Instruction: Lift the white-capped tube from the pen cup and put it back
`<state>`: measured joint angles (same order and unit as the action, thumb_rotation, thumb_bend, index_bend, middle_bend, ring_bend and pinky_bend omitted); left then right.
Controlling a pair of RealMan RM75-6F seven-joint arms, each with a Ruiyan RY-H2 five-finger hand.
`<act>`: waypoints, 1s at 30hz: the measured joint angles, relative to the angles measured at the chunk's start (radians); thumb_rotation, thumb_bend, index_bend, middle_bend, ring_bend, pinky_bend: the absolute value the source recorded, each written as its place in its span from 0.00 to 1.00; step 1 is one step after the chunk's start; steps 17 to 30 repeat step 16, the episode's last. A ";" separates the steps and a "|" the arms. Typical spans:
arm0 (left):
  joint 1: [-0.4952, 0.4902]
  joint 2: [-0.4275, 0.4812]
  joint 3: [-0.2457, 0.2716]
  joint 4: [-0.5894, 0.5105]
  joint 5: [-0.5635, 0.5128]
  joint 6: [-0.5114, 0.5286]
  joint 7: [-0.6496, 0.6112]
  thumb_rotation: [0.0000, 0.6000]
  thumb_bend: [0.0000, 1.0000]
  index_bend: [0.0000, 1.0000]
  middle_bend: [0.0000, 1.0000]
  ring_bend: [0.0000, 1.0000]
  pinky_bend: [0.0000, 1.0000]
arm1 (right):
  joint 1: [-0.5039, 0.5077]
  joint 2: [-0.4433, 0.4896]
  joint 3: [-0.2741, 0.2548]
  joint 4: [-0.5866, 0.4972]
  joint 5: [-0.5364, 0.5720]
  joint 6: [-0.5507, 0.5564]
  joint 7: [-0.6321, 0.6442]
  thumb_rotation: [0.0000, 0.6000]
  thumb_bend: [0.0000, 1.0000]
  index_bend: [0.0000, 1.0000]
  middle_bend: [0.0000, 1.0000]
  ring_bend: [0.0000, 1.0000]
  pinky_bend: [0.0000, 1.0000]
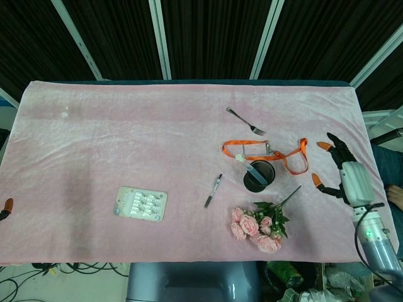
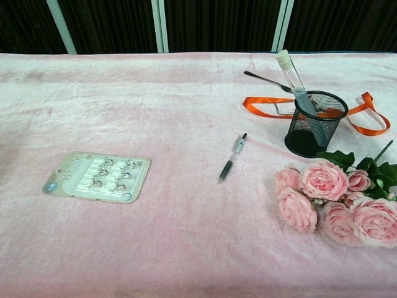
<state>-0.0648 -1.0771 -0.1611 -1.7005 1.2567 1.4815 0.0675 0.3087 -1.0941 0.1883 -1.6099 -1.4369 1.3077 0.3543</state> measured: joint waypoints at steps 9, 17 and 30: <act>0.002 0.004 -0.003 0.014 0.004 0.013 -0.002 1.00 0.34 0.13 0.09 0.00 0.01 | -0.197 -0.063 -0.117 0.095 -0.110 0.267 -0.251 1.00 0.28 0.17 0.03 0.06 0.16; 0.001 0.011 0.003 0.029 0.024 0.010 -0.027 1.00 0.34 0.13 0.09 0.00 0.01 | -0.261 -0.092 -0.147 0.140 -0.129 0.335 -0.309 1.00 0.27 0.16 0.03 0.05 0.16; 0.001 0.011 0.003 0.029 0.024 0.010 -0.027 1.00 0.34 0.13 0.09 0.00 0.01 | -0.261 -0.092 -0.147 0.140 -0.129 0.335 -0.309 1.00 0.27 0.16 0.03 0.05 0.16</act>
